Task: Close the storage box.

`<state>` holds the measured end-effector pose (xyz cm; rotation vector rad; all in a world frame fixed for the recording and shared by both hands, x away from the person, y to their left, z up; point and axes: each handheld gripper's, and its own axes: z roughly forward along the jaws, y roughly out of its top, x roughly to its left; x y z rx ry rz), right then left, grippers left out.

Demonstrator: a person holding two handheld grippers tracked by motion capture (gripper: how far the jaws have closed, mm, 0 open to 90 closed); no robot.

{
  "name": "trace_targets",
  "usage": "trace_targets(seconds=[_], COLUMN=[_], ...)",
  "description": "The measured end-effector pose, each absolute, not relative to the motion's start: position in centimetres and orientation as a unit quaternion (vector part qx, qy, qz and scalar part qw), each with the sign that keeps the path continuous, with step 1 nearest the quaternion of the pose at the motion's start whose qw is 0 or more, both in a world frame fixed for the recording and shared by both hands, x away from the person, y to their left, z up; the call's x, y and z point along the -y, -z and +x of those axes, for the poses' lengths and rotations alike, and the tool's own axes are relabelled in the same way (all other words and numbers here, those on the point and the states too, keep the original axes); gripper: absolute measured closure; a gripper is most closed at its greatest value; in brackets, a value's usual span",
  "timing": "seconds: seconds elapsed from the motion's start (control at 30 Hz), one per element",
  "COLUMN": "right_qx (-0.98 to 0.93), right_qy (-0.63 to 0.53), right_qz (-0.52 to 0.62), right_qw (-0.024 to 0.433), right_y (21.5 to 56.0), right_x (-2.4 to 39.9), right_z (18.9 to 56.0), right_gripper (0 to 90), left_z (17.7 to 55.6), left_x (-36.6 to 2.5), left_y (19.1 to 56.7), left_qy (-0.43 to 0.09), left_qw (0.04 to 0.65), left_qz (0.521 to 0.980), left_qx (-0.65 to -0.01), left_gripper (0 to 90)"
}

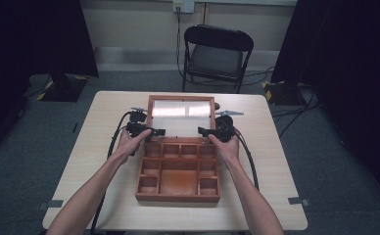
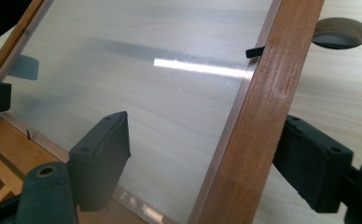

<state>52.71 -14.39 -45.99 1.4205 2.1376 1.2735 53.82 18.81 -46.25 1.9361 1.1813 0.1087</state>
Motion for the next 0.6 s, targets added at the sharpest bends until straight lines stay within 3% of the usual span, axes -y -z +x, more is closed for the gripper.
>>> trace_targets(seconds=[0.6], right_qx=[-0.717], right_qy=[-0.498], right_qz=[0.472], right_qw=[0.126], right_y=[43.8], right_x=[15.7], right_z=[51.5], right_gripper=[30.0], left_z=[52.2], left_x=[-19.9], left_y=[44.5], left_qy=[-0.069], left_qw=[0.469], left_qz=[0.761], left_qx=[-0.442], left_gripper=[25.8])
